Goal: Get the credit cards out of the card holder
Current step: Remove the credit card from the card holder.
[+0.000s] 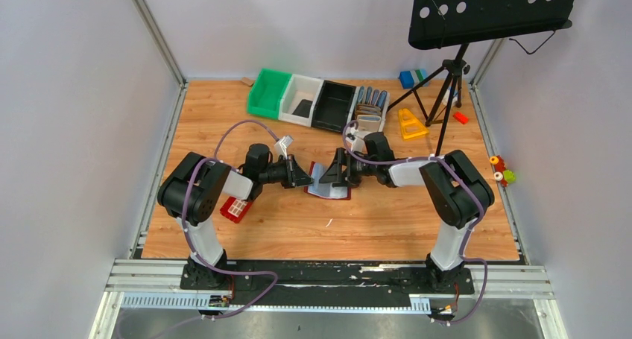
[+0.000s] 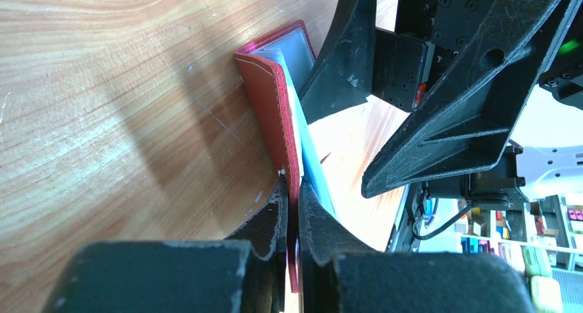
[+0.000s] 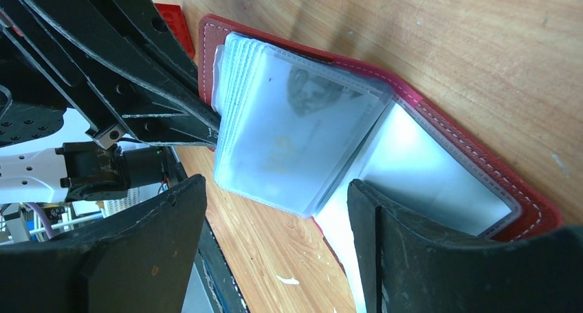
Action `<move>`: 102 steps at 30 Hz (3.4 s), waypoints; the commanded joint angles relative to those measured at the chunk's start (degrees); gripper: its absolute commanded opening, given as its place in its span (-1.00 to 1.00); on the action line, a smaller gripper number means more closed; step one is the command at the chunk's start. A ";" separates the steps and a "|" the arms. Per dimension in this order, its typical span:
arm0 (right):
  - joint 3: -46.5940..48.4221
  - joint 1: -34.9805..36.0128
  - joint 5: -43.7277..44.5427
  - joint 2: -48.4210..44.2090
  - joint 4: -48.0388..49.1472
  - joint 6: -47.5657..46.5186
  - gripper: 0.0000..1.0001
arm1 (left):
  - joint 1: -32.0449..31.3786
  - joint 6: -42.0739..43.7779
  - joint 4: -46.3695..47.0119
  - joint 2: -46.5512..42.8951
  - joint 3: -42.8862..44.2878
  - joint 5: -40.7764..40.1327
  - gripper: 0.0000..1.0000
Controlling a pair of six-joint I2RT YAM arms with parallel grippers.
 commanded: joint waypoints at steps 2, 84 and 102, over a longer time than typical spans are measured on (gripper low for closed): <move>-1.74 -1.16 1.82 -1.84 -2.15 -3.72 0.57 | -0.24 1.31 1.08 -2.12 0.74 1.65 -0.86; -0.20 0.78 7.34 3.03 -3.04 -10.24 -1.00 | -0.34 -3.81 11.86 1.40 -0.78 3.28 0.19; 0.05 1.00 7.64 2.60 -4.06 -10.82 -1.00 | -0.33 -6.68 17.44 1.07 -1.63 4.84 -0.35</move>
